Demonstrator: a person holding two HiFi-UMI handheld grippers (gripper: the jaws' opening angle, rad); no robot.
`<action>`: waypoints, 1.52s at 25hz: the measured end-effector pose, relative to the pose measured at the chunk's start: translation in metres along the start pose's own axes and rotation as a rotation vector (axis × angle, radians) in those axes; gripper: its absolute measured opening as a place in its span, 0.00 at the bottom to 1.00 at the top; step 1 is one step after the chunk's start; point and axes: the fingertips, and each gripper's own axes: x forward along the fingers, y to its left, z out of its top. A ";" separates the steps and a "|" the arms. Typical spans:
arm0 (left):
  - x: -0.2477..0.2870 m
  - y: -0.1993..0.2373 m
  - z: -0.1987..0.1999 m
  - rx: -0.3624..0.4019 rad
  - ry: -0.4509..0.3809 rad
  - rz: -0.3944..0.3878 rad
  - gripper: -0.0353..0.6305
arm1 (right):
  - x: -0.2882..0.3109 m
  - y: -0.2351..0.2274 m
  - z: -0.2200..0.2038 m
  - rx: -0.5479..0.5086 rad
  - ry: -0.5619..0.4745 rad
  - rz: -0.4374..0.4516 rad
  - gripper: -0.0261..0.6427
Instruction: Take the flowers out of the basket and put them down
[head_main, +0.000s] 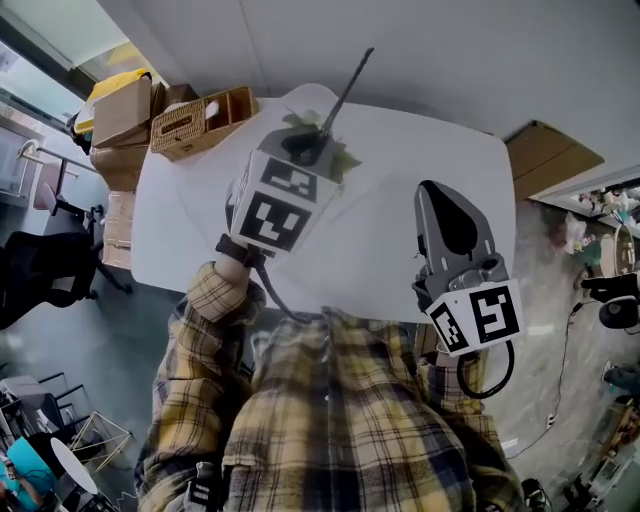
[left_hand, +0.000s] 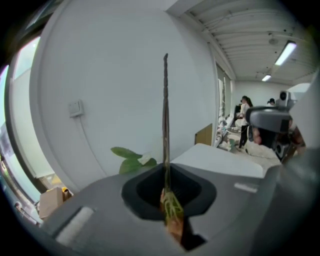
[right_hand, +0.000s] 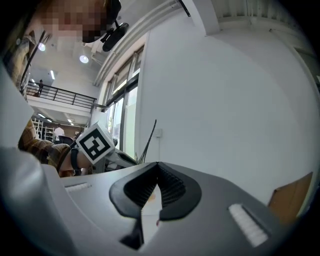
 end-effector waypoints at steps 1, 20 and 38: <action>-0.005 -0.004 0.011 0.008 -0.018 -0.007 0.09 | -0.004 -0.002 0.002 -0.002 -0.004 -0.011 0.04; 0.027 -0.172 0.094 0.120 -0.081 -0.377 0.09 | -0.131 -0.078 -0.006 0.014 0.007 -0.368 0.04; 0.169 -0.273 -0.102 0.022 0.437 -0.543 0.09 | -0.179 -0.129 -0.078 0.125 0.136 -0.535 0.04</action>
